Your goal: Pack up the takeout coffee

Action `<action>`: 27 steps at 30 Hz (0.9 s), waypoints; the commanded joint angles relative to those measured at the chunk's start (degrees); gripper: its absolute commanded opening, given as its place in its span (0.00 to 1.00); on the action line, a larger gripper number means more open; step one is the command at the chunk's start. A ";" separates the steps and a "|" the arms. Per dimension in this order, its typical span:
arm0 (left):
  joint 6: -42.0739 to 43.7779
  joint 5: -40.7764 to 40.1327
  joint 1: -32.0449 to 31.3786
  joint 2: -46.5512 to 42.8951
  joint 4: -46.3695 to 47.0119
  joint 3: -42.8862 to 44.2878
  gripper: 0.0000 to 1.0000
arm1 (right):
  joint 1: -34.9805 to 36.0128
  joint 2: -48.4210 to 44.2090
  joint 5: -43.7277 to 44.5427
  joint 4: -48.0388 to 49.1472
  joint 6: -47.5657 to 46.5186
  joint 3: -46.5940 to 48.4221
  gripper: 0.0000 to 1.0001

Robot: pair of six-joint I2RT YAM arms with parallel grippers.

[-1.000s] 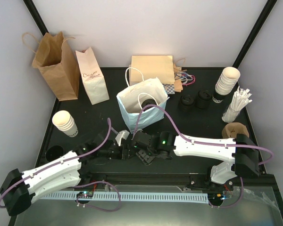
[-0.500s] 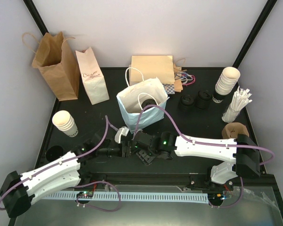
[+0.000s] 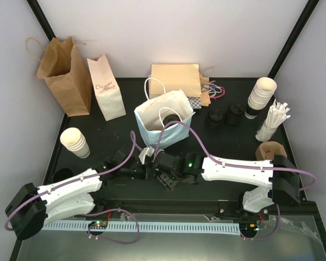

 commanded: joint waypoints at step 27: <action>4.60 -3.49 -0.17 0.41 -11.23 5.04 0.52 | -0.78 -7.81 4.43 -6.85 3.84 -2.11 1.00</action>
